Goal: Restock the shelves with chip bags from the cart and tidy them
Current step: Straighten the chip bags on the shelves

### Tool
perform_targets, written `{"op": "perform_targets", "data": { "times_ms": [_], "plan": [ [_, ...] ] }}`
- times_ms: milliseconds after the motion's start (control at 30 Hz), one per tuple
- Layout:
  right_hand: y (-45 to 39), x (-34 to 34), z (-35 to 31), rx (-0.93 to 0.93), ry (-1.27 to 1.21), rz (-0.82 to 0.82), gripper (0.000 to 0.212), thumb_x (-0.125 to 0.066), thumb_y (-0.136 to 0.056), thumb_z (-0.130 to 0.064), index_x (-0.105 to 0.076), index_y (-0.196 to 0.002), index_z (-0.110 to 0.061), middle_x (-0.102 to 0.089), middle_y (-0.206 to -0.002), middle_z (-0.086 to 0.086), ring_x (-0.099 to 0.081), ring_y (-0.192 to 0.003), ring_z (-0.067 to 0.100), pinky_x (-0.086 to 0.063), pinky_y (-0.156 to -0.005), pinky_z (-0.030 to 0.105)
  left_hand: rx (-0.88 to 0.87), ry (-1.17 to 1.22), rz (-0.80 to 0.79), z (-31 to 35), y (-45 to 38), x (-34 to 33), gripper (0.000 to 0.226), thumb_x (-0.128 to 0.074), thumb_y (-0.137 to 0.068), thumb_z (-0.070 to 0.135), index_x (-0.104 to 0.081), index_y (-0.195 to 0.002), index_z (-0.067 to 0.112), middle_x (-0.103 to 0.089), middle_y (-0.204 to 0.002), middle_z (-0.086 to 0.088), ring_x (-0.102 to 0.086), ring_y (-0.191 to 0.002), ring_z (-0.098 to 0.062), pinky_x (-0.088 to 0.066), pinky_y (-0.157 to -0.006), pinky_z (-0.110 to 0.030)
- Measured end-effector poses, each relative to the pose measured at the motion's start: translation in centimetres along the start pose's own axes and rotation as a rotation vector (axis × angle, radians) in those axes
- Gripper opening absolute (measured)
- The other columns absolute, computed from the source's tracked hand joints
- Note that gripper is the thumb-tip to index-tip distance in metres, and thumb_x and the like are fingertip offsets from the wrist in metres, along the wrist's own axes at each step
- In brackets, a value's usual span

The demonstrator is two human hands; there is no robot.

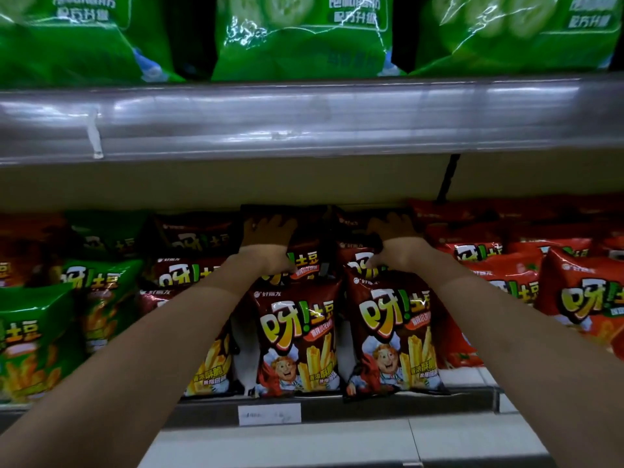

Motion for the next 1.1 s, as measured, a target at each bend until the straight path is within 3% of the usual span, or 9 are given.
{"op": "perform_targets", "data": {
  "times_ms": [133,233,267,333,433,533,700,833,1100],
  "plan": [
    [0.9,0.5,-0.1,-0.007,-0.010,0.015,0.078,-0.070,-0.084,-0.040,-0.027,-0.146,-0.023,-0.015,-0.151,0.012,-0.006,-0.143,0.035,-0.024,-0.113,0.054,-0.021,0.084,0.082,0.6,0.8,0.8,0.085,-0.071,-0.080,0.045,-0.024,-0.148,0.022,-0.028,-0.149,-0.009,-0.022,-0.141,-0.029,-0.004,-0.118,-0.048],
    [3.1,1.6,-1.0,0.075,-0.067,0.072,0.070,-0.059,-0.088,-0.051,-0.029,-0.147,-0.027,-0.019,-0.151,0.008,-0.015,-0.142,0.033,-0.025,-0.113,0.053,-0.098,0.245,0.274,1.6,3.3,3.2,0.066,-0.066,-0.085,0.046,-0.039,-0.139,0.018,-0.037,-0.138,-0.008,-0.032,-0.132,-0.027,-0.024,-0.114,-0.040],
    [4.0,1.5,-1.4,0.104,-0.044,0.058,0.068,-0.056,-0.088,-0.057,-0.032,-0.145,-0.028,-0.026,-0.149,0.007,-0.021,-0.141,0.031,-0.024,-0.113,0.050,-0.135,0.291,0.264,2.0,4.3,3.4,0.062,-0.063,-0.086,0.049,-0.043,-0.135,0.018,-0.041,-0.134,-0.007,-0.037,-0.128,-0.025,-0.033,-0.109,-0.039],
    [5.8,0.8,-1.8,0.145,0.048,-0.008,0.074,-0.055,-0.082,-0.066,-0.035,-0.144,-0.030,-0.036,-0.145,0.003,-0.026,-0.138,0.025,-0.019,-0.111,0.044,-0.185,0.327,0.056,3.2,5.8,1.9,0.073,-0.059,-0.082,0.061,-0.041,-0.137,0.017,-0.045,-0.136,-0.006,-0.040,-0.131,-0.024,-0.038,-0.106,-0.038],
    [7.5,0.0,-1.4,0.193,0.228,-0.089,0.090,-0.064,-0.072,-0.069,-0.031,-0.147,-0.031,-0.030,-0.146,-0.002,-0.018,-0.137,0.018,-0.015,-0.111,0.036,-0.205,0.094,-0.315,4.3,8.1,-1.9,0.110,-0.064,-0.073,0.068,-0.008,-0.154,0.018,-0.015,-0.159,-0.007,-0.009,-0.147,-0.028,-0.011,-0.118,-0.041],
    [7.8,-1.9,-0.9,0.198,0.294,-0.205,0.098,-0.069,-0.069,-0.066,-0.023,-0.149,-0.032,-0.024,-0.149,-0.001,-0.012,-0.139,0.019,-0.011,-0.112,0.038,-0.223,-0.025,-0.390,4.5,8.9,-4.1,0.122,-0.070,-0.069,0.066,0.005,-0.153,0.019,-0.005,-0.161,-0.007,-0.001,-0.149,-0.024,0.008,-0.117,-0.046],
    [8.1,-2.9,-0.9,0.189,0.198,-0.218,0.091,-0.073,-0.072,-0.057,-0.024,-0.145,-0.033,-0.024,-0.156,0.002,-0.014,-0.145,0.022,-0.005,-0.116,0.045,-0.190,-0.006,-0.227,4.0,8.4,-3.1,0.117,-0.076,-0.069,0.058,-0.003,-0.151,0.020,-0.021,-0.153,-0.008,-0.017,-0.143,-0.025,-0.004,-0.118,-0.047],
    [8.5,-1.0,-1.0,0.209,0.195,0.006,0.083,-0.071,-0.072,-0.060,-0.029,-0.138,-0.032,-0.035,-0.143,-0.003,-0.025,-0.134,0.017,-0.010,-0.111,0.040,-0.190,-0.046,-0.064,3.5,8.5,-1.2,0.109,-0.075,-0.070,0.056,-0.009,-0.149,0.019,-0.027,-0.142,-0.005,-0.023,-0.137,-0.023,-0.006,-0.115,-0.046],
    [9.2,-2.3,-1.5,0.235,0.301,0.122,0.080,-0.060,-0.082,-0.061,-0.023,-0.144,-0.026,-0.032,-0.138,-0.001,-0.022,-0.135,0.020,-0.002,-0.117,0.045,-0.209,-0.048,-0.009,3.6,8.4,-2.1,0.105,-0.075,-0.072,0.053,-0.011,-0.148,0.020,-0.028,-0.138,-0.003,-0.025,-0.134,-0.021,-0.006,-0.116,-0.046]
  ]
}}
Point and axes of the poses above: each hand's wrist, its own y-axis away from the middle knuckle, its own x-axis out of the back of the hand, z = x × y, the point moved 10 cm from there along -y, towards the middle knuckle
